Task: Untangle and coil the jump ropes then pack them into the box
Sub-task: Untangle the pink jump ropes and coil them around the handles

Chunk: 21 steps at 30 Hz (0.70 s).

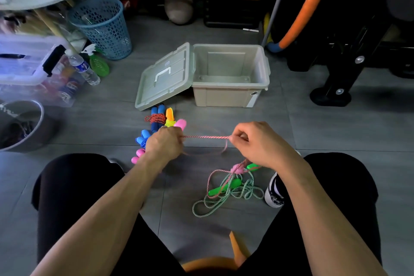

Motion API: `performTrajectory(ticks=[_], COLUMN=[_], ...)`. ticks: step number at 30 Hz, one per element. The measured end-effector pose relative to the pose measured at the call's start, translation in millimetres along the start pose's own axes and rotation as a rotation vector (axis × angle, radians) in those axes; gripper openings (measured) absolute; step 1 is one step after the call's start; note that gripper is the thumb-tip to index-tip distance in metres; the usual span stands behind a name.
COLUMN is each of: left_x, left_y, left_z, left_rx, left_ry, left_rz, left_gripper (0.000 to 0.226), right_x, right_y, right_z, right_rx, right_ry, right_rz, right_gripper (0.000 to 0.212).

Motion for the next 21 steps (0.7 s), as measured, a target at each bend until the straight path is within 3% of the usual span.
performTrajectory(ticks=[4, 7, 11, 13, 17, 21], left_x=[-3, -25, -59, -64, -39, 6], left_y=[-2, -12, -32, -35, -20, 4], left_z=[14, 8, -8, -10, -17, 0], left_rx=[0.092, 0.085, -0.065, -0.141, -0.247, -0.07], left_ry=[-0.212, -0.344, -0.408, -0.388, -0.171, 0.025], left_rz=[0.063, 0.186, 0.498, 0.549, 0.301, -0.056], left_gripper=[0.007, 0.033, 0.039, 0.032, 0.015, 0.03], right_x=[-4, -3, 3, 4, 0, -4], right_y=[1, 3, 5, 5, 2, -1], right_z=[-1, 5, 15, 15, 8, 1], right_rx=[-0.005, 0.043, 0.083, 0.076, 0.067, 0.043], right_ry=[-0.011, -0.011, -0.011, -0.001, 0.031, 0.037], right_rz=[-0.007, -0.013, -0.046, -0.049, -0.015, -0.012], right_gripper=[0.017, 0.017, 0.016, 0.018, 0.018, 0.018])
Point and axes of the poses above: each hand's wrist, its own y-axis towards the middle knuckle, its own z-axis out of the palm, x = y × z, the point moved 5 cm from there along y, towards the middle knuckle, and after that the axes turned 2 degrees about y, right-handed, at the moved point
